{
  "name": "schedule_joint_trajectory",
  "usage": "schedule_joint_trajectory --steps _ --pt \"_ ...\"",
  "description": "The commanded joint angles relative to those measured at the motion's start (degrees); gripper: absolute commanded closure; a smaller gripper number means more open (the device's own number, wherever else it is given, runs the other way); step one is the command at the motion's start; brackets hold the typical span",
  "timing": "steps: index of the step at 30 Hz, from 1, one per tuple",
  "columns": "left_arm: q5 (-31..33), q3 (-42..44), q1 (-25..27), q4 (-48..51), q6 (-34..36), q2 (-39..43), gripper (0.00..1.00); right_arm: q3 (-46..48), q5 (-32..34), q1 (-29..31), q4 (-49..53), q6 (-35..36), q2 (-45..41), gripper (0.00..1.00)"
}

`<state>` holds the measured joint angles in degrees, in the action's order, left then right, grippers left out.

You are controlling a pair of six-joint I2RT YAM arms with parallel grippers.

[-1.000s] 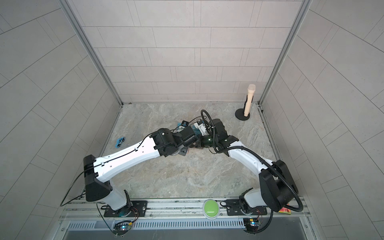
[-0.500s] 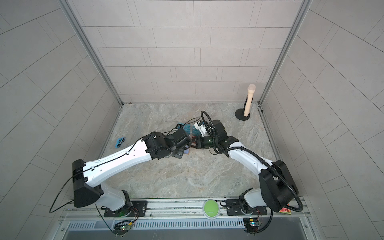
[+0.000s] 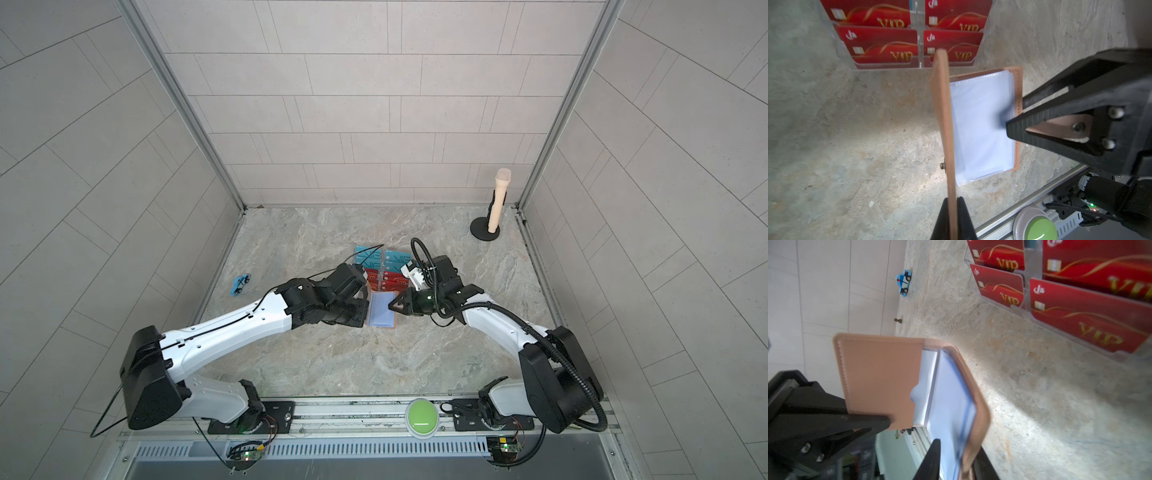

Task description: Put the credit cards into the card holder

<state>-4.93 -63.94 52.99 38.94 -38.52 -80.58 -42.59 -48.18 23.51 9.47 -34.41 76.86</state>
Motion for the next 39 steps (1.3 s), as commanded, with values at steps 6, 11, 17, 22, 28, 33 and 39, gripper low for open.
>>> schedule_joint_trajectory --steps 6,11,17,22,28,33,39 --pt "-4.6 7.7 0.0 -12.7 -5.6 -2.0 1.00 -0.8 10.9 -1.5 10.0 7.9 -4.9 0.43" --pt "-5.1 11.8 -0.9 -14.8 -5.8 -1.9 1.00 -0.7 11.5 0.1 6.6 6.3 -6.3 0.42" --pt "-6.0 16.5 -2.5 -16.2 -5.1 -0.6 1.00 -1.1 15.0 8.7 3.3 4.8 -1.2 0.50" --pt "-7.2 20.2 -4.2 -18.8 -5.0 0.7 0.98 -1.4 17.9 15.7 -0.9 2.5 4.7 0.64" --pt "-7.8 23.4 -4.8 -19.3 -6.2 2.4 0.85 -2.6 19.1 18.1 -3.4 1.7 11.5 0.72" --pt "-6.0 27.7 -4.8 -19.0 -10.2 11.6 0.60 -2.8 21.1 18.2 -0.8 3.9 13.1 0.76" --pt "-1.4 22.2 -5.7 -15.0 -7.9 17.6 0.59 -4.0 22.4 18.2 0.9 5.5 14.2 0.80"
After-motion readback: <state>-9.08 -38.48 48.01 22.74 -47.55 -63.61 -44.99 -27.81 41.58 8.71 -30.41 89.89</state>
